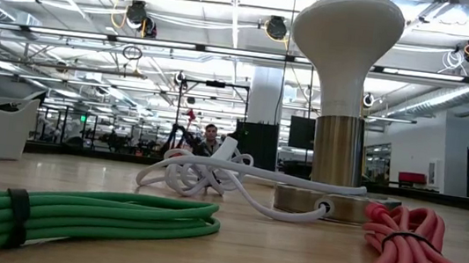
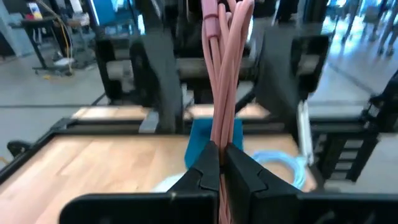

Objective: Pick & Place USB Port
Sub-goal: Put the pink USB cable into the blue bin

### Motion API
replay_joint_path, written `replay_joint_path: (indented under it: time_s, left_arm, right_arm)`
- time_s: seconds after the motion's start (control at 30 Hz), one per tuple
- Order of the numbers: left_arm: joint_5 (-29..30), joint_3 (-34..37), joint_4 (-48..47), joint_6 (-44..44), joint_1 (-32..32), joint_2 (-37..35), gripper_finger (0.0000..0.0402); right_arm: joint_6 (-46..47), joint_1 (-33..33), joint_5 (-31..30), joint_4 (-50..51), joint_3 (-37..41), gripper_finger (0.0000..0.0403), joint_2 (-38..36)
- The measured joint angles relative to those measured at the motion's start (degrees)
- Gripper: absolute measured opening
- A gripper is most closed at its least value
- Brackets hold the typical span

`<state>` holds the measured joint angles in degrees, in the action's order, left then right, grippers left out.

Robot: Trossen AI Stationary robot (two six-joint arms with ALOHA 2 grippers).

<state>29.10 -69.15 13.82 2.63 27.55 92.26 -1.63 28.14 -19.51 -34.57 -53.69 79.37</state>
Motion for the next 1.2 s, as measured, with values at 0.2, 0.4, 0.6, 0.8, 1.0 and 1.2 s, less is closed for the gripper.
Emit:
replay_joint_path:
  time_s: [0.2,0.4,0.6,0.8,1.0,1.2]
  left_arm:
    - [-0.9,0.1,0.9,-0.5,0.3,0.4,0.0003]
    - [-0.8,0.1,1.2,-1.3,0.8,0.5,0.0003]
    - [-0.6,0.1,-9.3,4.7,2.8,-1.4,0.0058]
    - [1.3,0.0,-28.3,16.1,7.3,-4.4,0.0119]
    - [7.3,0.0,-37.2,21.1,12.7,-4.6,0.0132]
    - [15.4,0.0,-41.9,24.5,16.6,-4.6,0.0132]
  right_arm:
    - [-0.8,0.0,-0.1,0.1,0.0,0.0151,0.0]
    - [-2.6,0.0,-0.5,0.0,0.0,0.002,0.0]
    - [-2.1,2.3,-14.3,4.9,0.1,0.0018,-1.9]
    - [-3.1,10.2,-47.4,13.2,-0.1,0.0018,-8.3]
    - [-3.6,19.9,-64.8,20.8,0.0,0.0018,-13.5]
    - [-11.8,29.1,-70.6,11.5,0.0,0.0017,-14.5]
